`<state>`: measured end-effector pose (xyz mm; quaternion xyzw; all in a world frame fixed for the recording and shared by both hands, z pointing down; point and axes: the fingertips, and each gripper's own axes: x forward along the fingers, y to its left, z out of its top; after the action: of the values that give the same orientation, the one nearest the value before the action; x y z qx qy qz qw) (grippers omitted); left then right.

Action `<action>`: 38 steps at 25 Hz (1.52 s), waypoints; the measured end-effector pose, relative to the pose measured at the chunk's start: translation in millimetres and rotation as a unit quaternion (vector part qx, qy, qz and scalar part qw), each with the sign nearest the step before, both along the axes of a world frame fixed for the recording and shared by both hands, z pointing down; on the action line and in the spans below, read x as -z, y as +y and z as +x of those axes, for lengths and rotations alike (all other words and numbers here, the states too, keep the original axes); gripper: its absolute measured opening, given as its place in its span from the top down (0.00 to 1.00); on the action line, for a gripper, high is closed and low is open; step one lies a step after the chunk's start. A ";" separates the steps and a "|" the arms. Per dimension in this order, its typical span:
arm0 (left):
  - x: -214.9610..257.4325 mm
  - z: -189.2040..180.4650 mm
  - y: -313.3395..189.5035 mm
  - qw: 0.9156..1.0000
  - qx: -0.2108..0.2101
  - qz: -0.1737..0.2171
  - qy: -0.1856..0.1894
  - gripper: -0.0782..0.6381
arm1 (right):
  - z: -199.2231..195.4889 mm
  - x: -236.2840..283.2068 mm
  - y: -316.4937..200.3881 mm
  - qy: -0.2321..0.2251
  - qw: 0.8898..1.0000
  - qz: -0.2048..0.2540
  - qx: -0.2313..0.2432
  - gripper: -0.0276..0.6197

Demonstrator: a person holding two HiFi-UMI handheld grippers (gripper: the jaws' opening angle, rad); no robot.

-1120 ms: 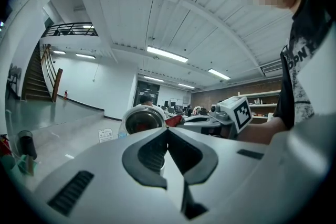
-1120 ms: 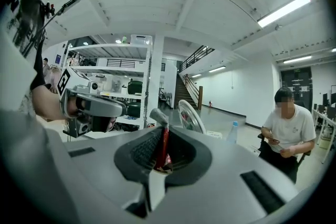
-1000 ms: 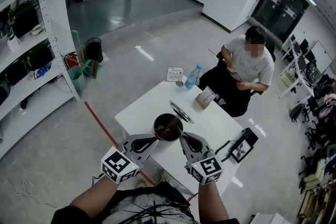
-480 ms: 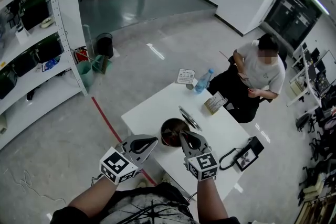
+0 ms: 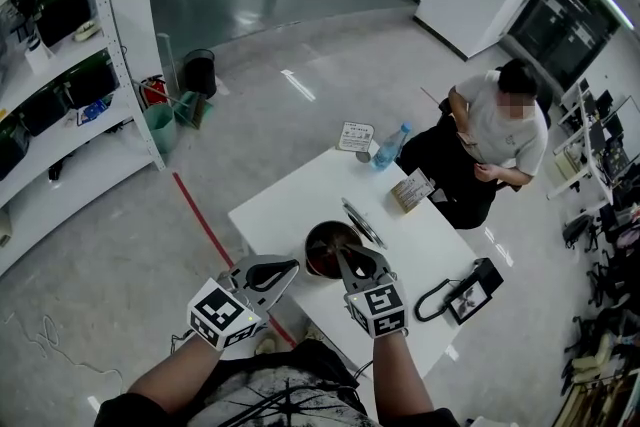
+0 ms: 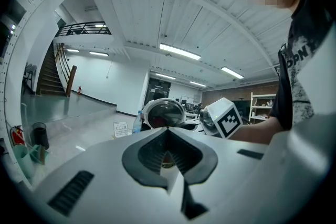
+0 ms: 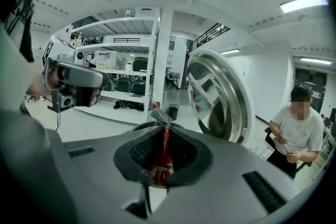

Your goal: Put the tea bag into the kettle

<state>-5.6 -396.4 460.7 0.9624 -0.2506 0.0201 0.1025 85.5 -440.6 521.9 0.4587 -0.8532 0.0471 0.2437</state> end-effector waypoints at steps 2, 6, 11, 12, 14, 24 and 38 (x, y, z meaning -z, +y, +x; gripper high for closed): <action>-0.8 0.8 -0.6 1.000 0.000 -0.001 0.001 0.88 | 0.2 -3.4 -0.7 0.007 1.000 -0.006 0.002 0.93; -2.4 1.1 -0.9 1.000 -0.001 -0.002 0.001 0.88 | 0.9 -8.9 -1.8 0.017 1.000 -0.013 0.002 0.77; -2.0 3.0 0.6 1.000 -0.003 -0.002 0.000 0.88 | 1.2 -11.6 0.5 0.011 1.000 -0.015 -0.002 0.70; -1.4 3.3 0.4 1.000 -0.004 -0.001 0.000 0.88 | 1.3 -10.6 1.0 0.010 1.000 -0.012 -0.002 0.70; 0.0 3.2 0.2 1.000 -0.004 0.000 0.001 0.88 | 1.6 -5.9 2.6 0.010 1.000 0.000 -0.002 0.70; 13.7 2.1 5.0 1.000 -0.013 0.017 0.008 0.88 | 5.4 24.6 30.6 -0.004 0.999 0.054 -0.003 0.81; 30.7 27.6 35.6 0.997 -0.061 0.055 0.000 0.88 | 27.5 71.7 84.7 -0.034 0.990 0.129 -0.038 0.94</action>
<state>22.0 -360.8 430.0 0.9802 -0.1919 0.0123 0.0480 113.0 -355.9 450.2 0.5162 -0.8421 -0.0385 0.1517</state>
